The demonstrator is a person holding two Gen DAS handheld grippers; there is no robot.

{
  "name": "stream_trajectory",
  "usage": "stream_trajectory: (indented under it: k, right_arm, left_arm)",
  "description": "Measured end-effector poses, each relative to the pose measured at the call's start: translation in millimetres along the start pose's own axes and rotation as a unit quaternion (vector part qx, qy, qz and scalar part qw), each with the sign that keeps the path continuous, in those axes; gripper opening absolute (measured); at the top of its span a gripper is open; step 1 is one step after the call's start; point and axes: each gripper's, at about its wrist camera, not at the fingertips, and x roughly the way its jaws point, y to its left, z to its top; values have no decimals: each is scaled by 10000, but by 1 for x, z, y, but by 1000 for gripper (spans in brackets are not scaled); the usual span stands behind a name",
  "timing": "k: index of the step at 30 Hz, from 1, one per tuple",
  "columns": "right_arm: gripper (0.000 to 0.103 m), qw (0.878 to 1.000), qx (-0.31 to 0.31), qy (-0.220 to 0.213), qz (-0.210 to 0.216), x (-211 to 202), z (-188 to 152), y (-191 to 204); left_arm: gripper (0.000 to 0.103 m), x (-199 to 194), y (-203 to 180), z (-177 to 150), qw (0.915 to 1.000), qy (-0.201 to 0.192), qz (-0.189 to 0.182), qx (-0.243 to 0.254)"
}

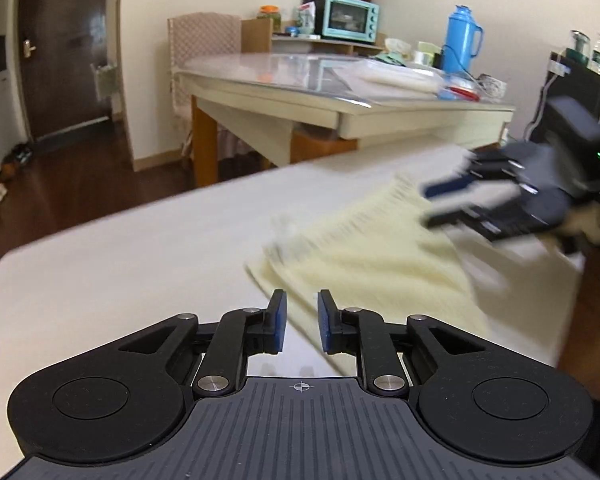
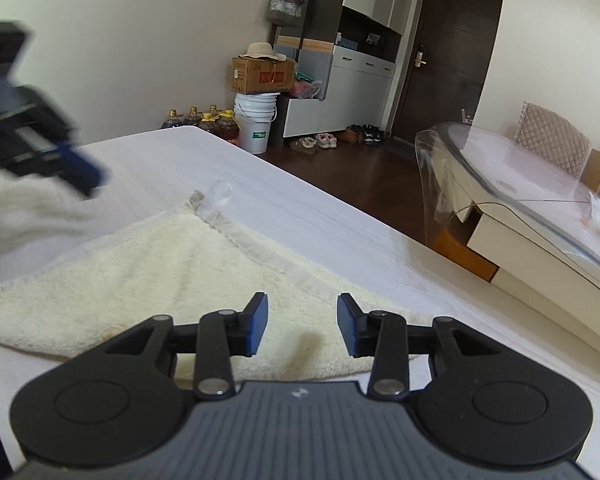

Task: Fold towel
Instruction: 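Lower the left-held towel corner onto the table and open the left gripper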

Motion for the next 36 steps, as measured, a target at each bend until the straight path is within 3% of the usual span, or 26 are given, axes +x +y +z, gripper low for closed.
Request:
stream_trajectory:
  k: [6, 13, 14, 17, 29, 32, 36]
  right_arm:
    - [43, 9990, 352, -5, -292, -7, -7, -22]
    - [44, 9980, 478, 21, -405, -1, -8, -42]
    - [44, 9980, 483, 26, -400, 0, -8, -43]
    - [44, 9976, 539, 34, -441, 7, -9, -50]
    - [45, 9912, 898, -6, -975, 29, -7, -88]
    - [45, 9909, 924, -49, -973, 29, -5, -92]
    - [45, 9916, 898, -36, -926, 28, -6, -88]
  left_arm:
    - [19, 42, 15, 21, 9994, 241, -225, 127]
    - [15, 55, 21, 16, 9982, 433, -377, 149]
    - [8, 55, 20, 16, 9982, 428, -380, 174]
    - [3, 51, 14, 17, 9980, 371, -413, 314]
    - [1, 30, 15, 24, 9991, -118, -214, 335]
    - [4, 33, 20, 22, 9994, 2, -242, 244]
    - [27, 40, 22, 21, 9993, 165, -262, 211]
